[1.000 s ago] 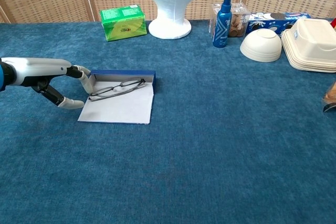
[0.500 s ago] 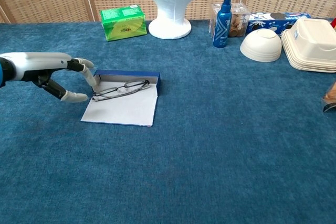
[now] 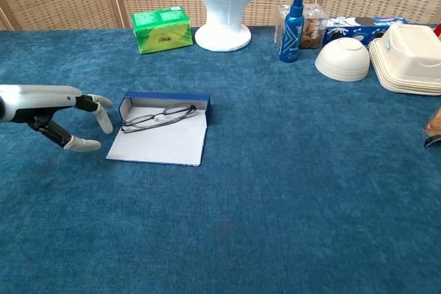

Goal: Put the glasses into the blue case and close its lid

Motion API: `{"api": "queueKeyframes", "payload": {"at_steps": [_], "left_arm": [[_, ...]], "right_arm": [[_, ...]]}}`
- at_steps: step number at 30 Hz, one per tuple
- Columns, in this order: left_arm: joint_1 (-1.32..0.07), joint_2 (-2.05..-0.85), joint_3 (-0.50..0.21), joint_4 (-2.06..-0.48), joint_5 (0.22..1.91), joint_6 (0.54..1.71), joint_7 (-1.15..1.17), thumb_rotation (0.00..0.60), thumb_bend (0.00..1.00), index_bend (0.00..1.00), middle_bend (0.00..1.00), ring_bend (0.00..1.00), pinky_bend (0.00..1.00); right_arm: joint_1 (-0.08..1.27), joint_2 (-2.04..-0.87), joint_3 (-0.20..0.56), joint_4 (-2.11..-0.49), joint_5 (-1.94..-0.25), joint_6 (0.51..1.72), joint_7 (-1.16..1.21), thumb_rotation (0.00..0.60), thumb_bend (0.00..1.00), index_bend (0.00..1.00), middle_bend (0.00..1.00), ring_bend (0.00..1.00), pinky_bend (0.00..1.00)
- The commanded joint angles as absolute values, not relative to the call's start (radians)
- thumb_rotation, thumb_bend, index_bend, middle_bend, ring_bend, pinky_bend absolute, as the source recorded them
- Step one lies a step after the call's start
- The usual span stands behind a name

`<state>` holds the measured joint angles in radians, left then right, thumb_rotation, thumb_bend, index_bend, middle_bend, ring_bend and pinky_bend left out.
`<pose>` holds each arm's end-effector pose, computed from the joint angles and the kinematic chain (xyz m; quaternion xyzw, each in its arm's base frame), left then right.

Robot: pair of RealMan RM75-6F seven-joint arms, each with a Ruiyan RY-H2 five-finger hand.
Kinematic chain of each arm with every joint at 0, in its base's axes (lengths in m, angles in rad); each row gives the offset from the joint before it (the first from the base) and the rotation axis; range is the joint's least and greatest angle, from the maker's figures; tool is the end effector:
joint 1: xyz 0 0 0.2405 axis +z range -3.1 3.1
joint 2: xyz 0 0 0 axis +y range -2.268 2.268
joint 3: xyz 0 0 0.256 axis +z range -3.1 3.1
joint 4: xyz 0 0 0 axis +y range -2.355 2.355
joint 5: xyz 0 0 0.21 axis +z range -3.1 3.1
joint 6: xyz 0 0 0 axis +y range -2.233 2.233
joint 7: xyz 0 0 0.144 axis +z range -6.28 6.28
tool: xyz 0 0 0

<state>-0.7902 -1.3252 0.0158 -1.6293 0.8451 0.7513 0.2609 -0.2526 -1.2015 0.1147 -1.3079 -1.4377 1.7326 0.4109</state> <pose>-0.2126 0.3120 0.0041 -0.7510 -0.5067 -0.2105 0.3673 -0.3867 -0.0654 0.2095 0.4173 -0.4130 0.4290 0.6865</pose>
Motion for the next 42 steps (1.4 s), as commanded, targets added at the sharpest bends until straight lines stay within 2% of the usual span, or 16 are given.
{"api": "queueKeyframes", "payload": {"at_steps": [1, 15, 20, 30, 34, 37, 42], "left_arm": [[-0.797, -1.339, 0.011, -1.622, 0.842, 0.76, 0.276, 0.367, 0.3, 0.25, 0.0, 0.0, 0.0], [-0.818, -1.367, -0.002, -1.632, 0.807, 0.782, 0.322, 0.37, 0.3, 0.19, 0.0, 0.0, 0.0], [-0.812, -1.374, -0.01, -1.638, 0.808, 0.799, 0.315, 0.37, 0.3, 0.12, 0.0, 0.0, 0.0], [-0.768, -1.317, 0.001, -1.692, 0.899, 0.811, 0.254, 0.367, 0.3, 0.25, 0.0, 0.0, 0.0], [-0.762, -1.311, 0.011, -1.699, 0.927, 0.81, 0.257, 0.339, 0.3, 0.29, 0.0, 0.0, 0.0], [-0.763, -1.317, 0.017, -1.699, 0.931, 0.818, 0.279, 0.313, 0.3, 0.31, 0.0, 0.0, 0.0], [-0.77, -1.348, 0.019, -1.692, 0.926, 0.847, 0.337, 0.303, 0.3, 0.31, 0.0, 0.0, 0.0]], "right_arm": [[-0.256, -1.201, 0.115, -1.307, -1.435, 1.734, 0.414, 0.587, 0.26, 0.0, 0.13, 0.0, 0.16], [-0.264, -1.201, 0.117, -1.293, -1.428, 1.736, 0.434, 0.588, 0.26, 0.0, 0.13, 0.0, 0.16], [-0.263, -1.202, 0.116, -1.293, -1.432, 1.736, 0.434, 0.585, 0.26, 0.0, 0.13, 0.0, 0.16], [-0.26, -1.201, 0.116, -1.3, -1.441, 1.739, 0.427, 0.588, 0.26, 0.0, 0.13, 0.0, 0.16], [-0.259, -1.201, 0.116, -1.304, -1.442, 1.737, 0.421, 0.587, 0.26, 0.0, 0.13, 0.0, 0.16], [-0.259, -1.2, 0.116, -1.305, -1.441, 1.737, 0.42, 0.586, 0.26, 0.0, 0.13, 0.0, 0.17], [-0.261, -1.199, 0.117, -1.304, -1.439, 1.738, 0.425, 0.587, 0.26, 0.0, 0.13, 0.0, 0.17]]}}
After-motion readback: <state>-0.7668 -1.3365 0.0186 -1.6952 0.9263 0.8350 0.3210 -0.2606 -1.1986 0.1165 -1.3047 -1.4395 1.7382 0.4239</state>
